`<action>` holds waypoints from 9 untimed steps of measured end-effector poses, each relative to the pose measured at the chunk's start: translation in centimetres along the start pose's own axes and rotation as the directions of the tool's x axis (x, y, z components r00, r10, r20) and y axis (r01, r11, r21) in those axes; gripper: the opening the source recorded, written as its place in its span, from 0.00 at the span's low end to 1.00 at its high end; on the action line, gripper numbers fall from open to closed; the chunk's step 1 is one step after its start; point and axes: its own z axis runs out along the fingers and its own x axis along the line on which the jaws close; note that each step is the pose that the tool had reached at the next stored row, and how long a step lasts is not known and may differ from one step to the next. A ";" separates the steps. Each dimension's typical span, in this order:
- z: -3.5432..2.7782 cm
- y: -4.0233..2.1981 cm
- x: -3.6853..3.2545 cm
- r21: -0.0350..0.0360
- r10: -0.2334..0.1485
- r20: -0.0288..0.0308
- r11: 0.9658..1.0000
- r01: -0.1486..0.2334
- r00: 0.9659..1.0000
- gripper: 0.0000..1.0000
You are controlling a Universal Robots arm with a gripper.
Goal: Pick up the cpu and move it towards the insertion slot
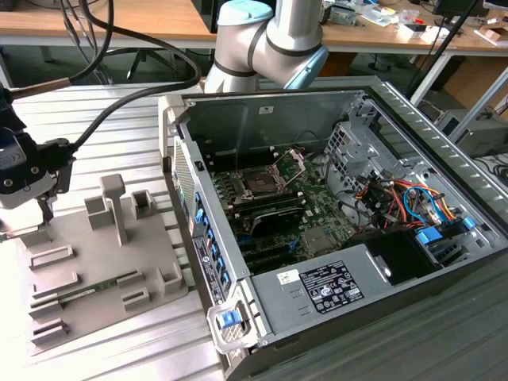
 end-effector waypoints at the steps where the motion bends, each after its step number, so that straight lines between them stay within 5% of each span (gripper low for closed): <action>1: -0.06 0.00 0.00 0.000 0.000 0.000 1.000 0.000 1.000 0.55; 9: -0.62 0.02 0.00 0.000 0.000 0.000 1.000 0.000 1.000 0.55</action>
